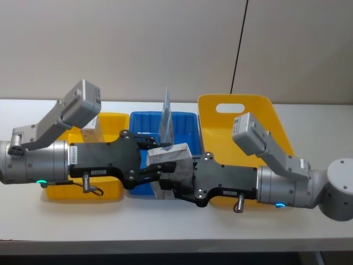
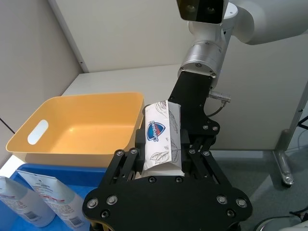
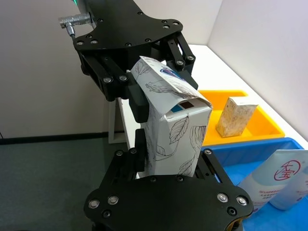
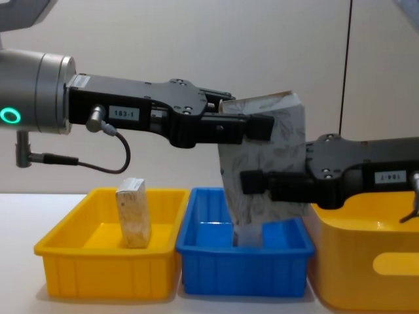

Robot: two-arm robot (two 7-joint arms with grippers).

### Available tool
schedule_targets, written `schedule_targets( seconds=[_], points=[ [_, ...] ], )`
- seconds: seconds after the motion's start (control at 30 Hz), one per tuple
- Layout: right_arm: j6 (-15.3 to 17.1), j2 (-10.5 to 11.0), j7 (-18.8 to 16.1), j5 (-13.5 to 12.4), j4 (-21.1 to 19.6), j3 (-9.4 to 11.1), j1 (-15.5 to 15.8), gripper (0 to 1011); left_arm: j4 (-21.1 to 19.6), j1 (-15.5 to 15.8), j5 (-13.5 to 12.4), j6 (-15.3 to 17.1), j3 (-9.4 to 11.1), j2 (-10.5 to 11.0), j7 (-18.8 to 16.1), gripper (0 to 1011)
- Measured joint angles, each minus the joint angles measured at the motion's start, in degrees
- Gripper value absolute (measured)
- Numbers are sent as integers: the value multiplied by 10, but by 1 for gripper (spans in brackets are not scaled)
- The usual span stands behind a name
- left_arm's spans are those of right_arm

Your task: Bimanual collaborative sorting of washing and personal care products

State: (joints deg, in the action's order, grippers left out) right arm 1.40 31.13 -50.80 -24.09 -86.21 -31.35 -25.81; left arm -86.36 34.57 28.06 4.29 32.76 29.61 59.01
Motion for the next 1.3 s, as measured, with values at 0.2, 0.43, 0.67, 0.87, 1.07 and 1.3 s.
schedule_targets(
  seconds=[0.2, 0.43, 0.67, 0.87, 1.07, 1.3],
  points=[
    [-2, 0, 7, 3, -1, -1, 0, 362, 0, 0, 0, 0, 0, -1, 0, 445],
    [-3, -1, 22, 6, -2, -2, 3, 361, 0, 0, 0, 0, 0, -1, -1, 664],
    [-2, 1, 36, 8, -5, -2, 7, 357, 0, 0, 0, 0, 0, -1, -1, 851],
    [2, 7, 52, 9, -8, 0, 14, 357, 0, 0, 1, 0, 0, 0, -1, 1001],
    [6, 17, 73, 9, -14, 8, 28, 357, -4, -4, 4, 3, -4, 3, -10, 1001],
    [10, 29, 103, 5, -26, 20, 49, 357, -14, -13, 11, 18, -14, 9, -38, 1001]
  ],
)
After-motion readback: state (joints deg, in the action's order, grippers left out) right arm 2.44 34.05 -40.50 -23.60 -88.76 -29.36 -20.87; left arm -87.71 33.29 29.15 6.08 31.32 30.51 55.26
